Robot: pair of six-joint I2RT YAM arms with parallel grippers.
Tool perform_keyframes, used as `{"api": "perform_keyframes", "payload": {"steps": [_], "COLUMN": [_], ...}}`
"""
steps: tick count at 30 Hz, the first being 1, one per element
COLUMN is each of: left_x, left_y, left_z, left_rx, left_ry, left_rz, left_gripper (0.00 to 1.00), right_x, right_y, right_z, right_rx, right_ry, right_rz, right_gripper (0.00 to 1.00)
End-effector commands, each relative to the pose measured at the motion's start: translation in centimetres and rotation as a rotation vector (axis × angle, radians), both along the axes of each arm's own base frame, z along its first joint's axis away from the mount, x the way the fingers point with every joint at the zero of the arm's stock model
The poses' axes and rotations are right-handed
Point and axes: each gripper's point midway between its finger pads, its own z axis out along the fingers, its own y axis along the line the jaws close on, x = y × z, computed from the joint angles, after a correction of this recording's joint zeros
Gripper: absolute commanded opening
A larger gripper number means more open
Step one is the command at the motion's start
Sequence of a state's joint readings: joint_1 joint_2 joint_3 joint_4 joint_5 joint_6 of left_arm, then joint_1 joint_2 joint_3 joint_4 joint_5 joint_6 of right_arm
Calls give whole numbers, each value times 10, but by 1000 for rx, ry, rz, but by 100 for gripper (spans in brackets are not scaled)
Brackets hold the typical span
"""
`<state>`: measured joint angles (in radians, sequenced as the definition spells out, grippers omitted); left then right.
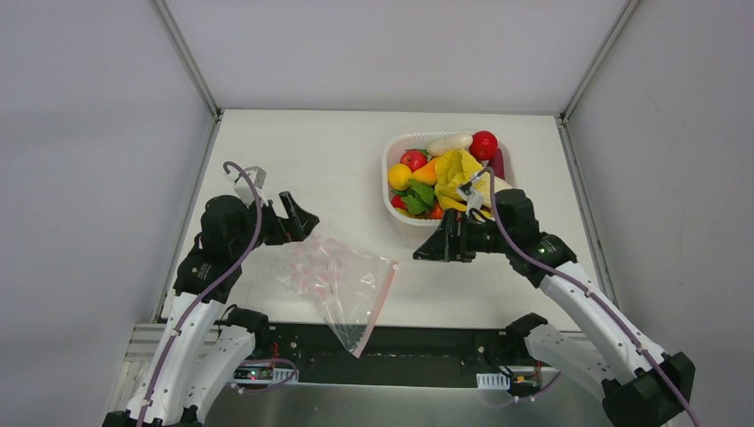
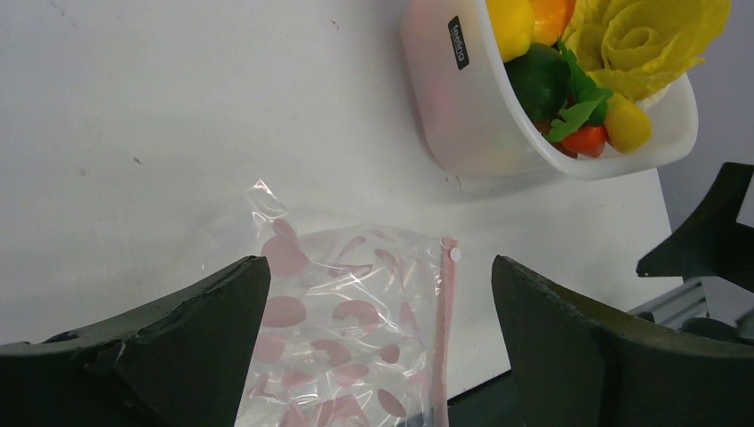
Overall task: Place the food in the zip-top bag and seal the zipper
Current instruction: Move the bin to the center of the board.
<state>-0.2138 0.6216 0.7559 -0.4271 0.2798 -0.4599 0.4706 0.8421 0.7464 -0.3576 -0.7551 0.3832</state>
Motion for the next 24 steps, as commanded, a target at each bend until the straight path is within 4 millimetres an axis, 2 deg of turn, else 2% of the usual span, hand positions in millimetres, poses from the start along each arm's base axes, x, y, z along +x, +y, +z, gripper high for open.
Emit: {"api": "perform_keyframes", "payload": {"steps": [1,10,17,19,21,24], "left_x": [-4,-17,-23,-23,-24,-25], "left_y": [-7,-1,-4,-6,-9,-13], "left_z": [10,-1,-3,-4,-5,-9], "left_rx": [7,36,23,15,7,9], "left_ry": [-33,-11,-6,-2,4,13], "left_rz": [-69,-64,-86,-93,-107,-127], "left_gripper": [100,100,100,100,100,100], "right_x": [23,78,137,142,138,116], "right_y": [9,31,41,47,55,57], "right_z": [-21,-54,-54,-52,-45,-46], "right_rx": [-105,-277,-307,-309,-285,-245], "right_ry": [-46,-208,-372,-366,-352,-276], "right_rz": [-46,-119,-238,-221,-179,-131], "right_gripper": [98,98,98,98,98,99]}}
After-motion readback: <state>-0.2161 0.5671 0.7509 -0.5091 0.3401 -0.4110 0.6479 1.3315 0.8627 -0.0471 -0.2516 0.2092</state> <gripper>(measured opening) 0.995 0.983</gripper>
